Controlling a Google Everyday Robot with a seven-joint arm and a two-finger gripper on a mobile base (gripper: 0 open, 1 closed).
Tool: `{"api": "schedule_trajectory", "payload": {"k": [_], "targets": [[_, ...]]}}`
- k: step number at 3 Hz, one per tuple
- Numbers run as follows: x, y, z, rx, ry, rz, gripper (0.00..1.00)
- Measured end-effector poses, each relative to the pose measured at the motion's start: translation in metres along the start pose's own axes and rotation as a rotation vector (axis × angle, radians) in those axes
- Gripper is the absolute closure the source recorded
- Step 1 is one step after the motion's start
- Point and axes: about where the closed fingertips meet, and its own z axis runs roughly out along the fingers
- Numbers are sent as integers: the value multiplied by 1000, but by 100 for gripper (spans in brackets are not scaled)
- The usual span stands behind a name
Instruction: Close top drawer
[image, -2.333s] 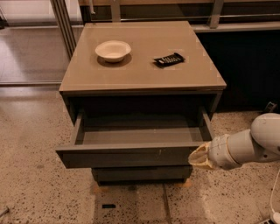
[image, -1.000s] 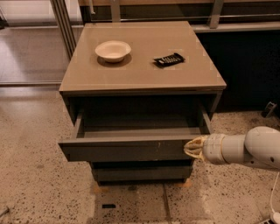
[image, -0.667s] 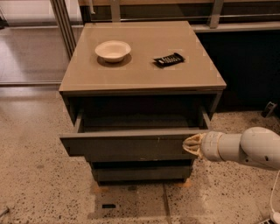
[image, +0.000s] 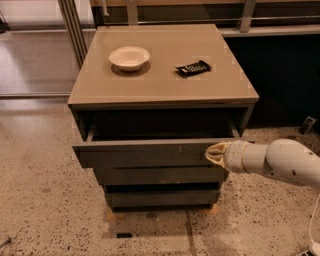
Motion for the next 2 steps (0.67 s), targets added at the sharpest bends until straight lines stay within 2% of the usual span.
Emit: {"api": "schedule_trajectory", "payload": {"k": [2], "targets": [[-9, -31, 21, 45, -10, -10, 100]]}}
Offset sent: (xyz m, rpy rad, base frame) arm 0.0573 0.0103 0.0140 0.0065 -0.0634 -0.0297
